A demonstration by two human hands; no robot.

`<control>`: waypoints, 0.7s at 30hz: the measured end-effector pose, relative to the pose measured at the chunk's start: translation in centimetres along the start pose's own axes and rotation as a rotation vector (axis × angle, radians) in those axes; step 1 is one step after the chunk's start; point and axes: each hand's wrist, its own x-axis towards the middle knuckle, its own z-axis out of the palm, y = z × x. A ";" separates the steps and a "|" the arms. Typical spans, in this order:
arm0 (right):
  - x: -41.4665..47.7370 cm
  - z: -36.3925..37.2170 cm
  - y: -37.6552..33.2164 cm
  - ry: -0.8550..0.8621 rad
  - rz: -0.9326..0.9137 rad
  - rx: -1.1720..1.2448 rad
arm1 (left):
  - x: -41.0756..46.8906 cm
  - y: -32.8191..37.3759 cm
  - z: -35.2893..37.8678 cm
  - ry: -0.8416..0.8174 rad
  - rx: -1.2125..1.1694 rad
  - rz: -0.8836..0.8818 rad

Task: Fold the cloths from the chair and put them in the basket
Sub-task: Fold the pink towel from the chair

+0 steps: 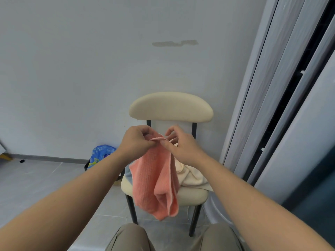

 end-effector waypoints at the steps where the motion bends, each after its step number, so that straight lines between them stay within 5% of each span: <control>1: 0.0 0.1 0.0 0.019 -0.010 0.011 | 0.0 0.0 -0.1 -0.013 -0.023 -0.008; 15: 0.3 0.9 0.5 0.058 -0.095 -0.067 | 0.2 -0.8 0.4 -0.057 -0.156 -0.089; 21: 0.9 0.4 1.1 0.086 -0.068 -0.142 | 0.5 -1.4 0.2 -0.185 -0.434 -0.184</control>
